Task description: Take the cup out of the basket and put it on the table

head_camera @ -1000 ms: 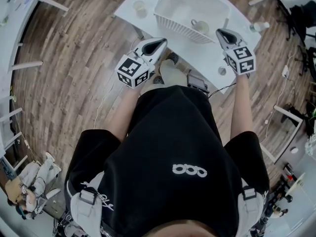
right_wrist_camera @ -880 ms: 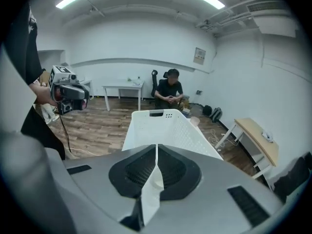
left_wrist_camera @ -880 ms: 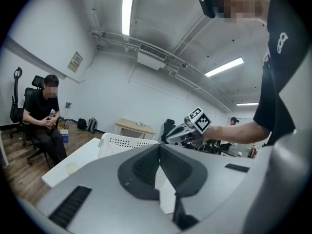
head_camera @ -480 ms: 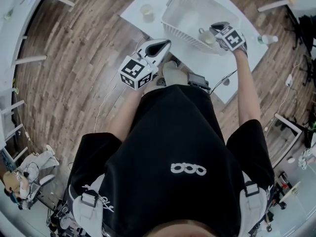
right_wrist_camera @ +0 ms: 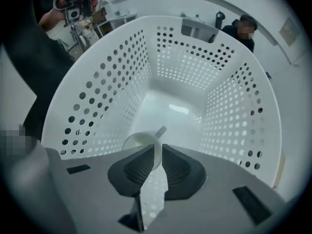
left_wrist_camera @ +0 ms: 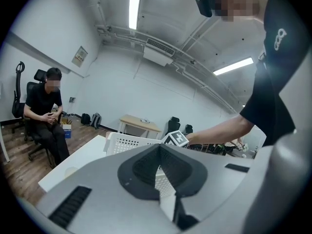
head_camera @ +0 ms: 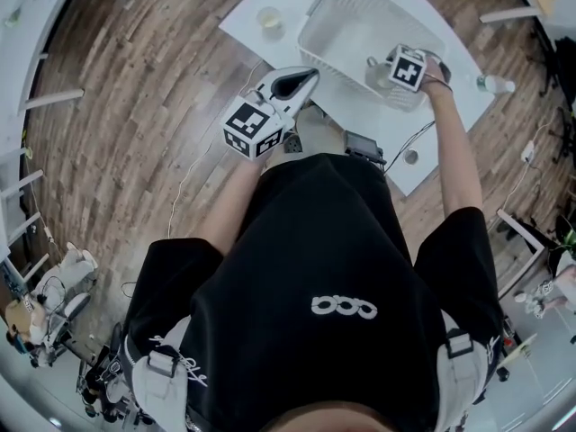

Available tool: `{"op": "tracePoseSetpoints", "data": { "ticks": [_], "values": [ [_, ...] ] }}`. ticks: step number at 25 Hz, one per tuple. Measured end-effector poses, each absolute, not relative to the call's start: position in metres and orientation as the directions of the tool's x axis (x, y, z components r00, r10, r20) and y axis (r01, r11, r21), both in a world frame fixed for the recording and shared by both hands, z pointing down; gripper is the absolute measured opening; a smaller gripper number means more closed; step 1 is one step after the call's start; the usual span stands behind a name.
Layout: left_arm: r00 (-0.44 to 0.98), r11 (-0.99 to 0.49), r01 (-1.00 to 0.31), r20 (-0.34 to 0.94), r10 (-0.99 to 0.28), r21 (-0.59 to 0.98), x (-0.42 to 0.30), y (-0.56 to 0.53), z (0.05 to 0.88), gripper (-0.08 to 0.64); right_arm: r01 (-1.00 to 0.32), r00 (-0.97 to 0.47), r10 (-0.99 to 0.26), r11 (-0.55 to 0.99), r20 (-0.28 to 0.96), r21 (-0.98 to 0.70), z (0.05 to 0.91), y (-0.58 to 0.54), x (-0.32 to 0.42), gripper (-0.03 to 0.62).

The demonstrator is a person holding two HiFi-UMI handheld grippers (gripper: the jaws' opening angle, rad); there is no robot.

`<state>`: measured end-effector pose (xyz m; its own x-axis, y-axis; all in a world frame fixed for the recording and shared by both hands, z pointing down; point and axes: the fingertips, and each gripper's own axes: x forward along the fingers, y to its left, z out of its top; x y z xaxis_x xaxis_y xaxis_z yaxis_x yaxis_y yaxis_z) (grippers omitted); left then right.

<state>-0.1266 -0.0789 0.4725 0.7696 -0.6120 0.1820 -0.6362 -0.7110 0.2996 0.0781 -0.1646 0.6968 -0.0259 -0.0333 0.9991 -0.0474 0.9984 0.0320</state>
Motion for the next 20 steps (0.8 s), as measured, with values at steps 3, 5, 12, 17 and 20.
{"op": "tracePoseSetpoints", "data": {
  "ticks": [3,5,12,17,20],
  "values": [
    [0.776,-0.714,-0.628,0.184,-0.603,0.309,-0.119,-0.086,0.476,0.009,0.018,0.015,-0.008,1.0,1.0,0.008,0.702,-0.168,0.078,0.036],
    [0.779,-0.715,-0.624,0.184,-0.599,0.313,-0.115,-0.091,0.477,0.009,0.051,0.026,0.021,0.998,0.999,-0.023,0.708,-0.17,0.075,0.039],
    [0.772,-0.701,-0.632,0.195,-0.605,0.329,-0.112,-0.103,0.486,0.009,0.134,0.084,0.104,0.984,0.991,-0.115,0.736,-0.163,0.08,0.054],
    [0.764,-0.689,-0.642,0.205,-0.612,0.336,-0.112,-0.11,0.488,0.009,0.145,0.097,0.108,0.982,0.989,-0.122,0.753,-0.167,0.08,0.054],
    [0.758,-0.682,-0.648,0.207,-0.618,0.338,-0.115,-0.112,0.488,0.009,0.146,0.096,0.099,0.983,0.99,-0.112,0.761,-0.17,0.076,0.054]
  ]
}}
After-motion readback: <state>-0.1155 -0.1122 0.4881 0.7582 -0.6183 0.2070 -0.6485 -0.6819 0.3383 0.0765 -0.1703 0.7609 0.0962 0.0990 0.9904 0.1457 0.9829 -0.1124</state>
